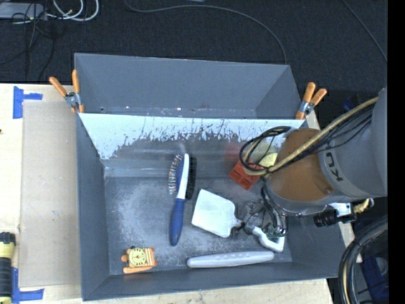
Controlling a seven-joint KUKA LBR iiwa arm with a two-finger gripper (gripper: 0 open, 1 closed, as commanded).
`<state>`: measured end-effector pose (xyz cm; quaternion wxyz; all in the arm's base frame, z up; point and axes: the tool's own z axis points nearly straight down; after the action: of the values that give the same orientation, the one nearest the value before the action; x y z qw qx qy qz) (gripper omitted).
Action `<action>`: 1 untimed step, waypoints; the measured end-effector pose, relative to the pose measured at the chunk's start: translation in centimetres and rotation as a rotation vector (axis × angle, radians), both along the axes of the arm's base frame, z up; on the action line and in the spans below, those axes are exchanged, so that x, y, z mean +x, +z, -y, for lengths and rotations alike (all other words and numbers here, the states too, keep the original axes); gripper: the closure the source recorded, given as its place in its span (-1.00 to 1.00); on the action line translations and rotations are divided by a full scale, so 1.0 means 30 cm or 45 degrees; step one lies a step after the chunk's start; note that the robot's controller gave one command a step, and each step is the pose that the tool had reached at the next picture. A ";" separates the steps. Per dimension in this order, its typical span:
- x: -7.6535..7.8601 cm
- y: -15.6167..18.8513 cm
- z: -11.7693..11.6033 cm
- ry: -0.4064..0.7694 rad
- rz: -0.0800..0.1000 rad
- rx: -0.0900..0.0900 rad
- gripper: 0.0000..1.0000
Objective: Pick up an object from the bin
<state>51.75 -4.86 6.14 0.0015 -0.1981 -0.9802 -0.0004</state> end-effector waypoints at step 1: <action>0.000 0.027 0.000 0.001 -0.001 0.001 1.00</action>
Offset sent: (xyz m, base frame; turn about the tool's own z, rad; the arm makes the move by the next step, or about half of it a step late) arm -0.0001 0.0000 0.0585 0.0000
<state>51.74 -4.85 6.96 0.0019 -0.1976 -0.9803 -0.0006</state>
